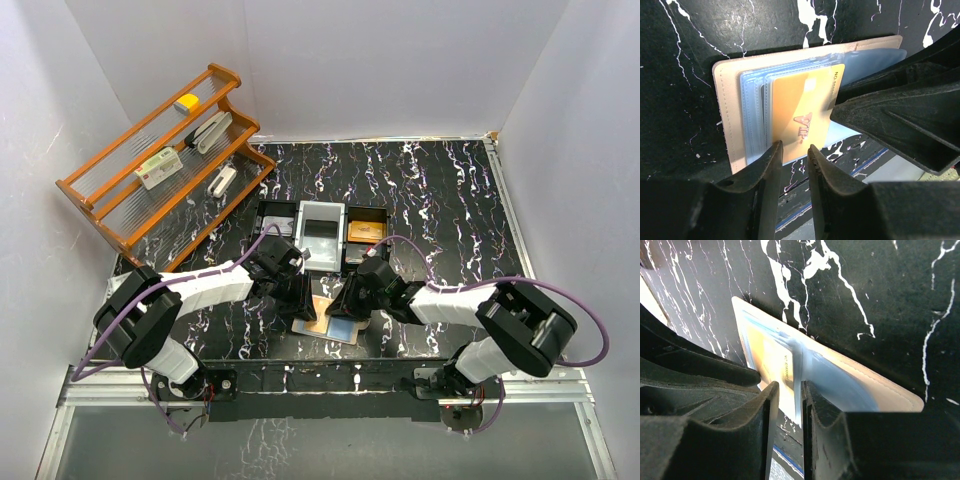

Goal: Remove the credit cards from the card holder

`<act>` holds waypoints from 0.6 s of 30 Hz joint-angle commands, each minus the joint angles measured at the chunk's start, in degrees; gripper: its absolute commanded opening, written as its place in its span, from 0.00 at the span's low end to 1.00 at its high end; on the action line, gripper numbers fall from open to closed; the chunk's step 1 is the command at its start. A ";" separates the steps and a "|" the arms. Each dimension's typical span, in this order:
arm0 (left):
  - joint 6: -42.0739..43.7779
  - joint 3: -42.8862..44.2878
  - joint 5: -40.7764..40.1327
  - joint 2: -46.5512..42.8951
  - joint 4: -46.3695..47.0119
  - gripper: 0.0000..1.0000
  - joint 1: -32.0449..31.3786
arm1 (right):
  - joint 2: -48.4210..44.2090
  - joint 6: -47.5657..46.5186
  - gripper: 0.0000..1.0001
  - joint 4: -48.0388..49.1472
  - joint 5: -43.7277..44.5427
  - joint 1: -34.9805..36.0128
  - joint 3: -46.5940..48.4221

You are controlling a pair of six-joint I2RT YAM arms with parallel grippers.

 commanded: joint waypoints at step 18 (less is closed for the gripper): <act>2.69 1.21 -3.69 0.32 -4.91 0.26 -0.30 | 0.00 -7.05 0.00 -0.84 -4.64 -2.73 2.65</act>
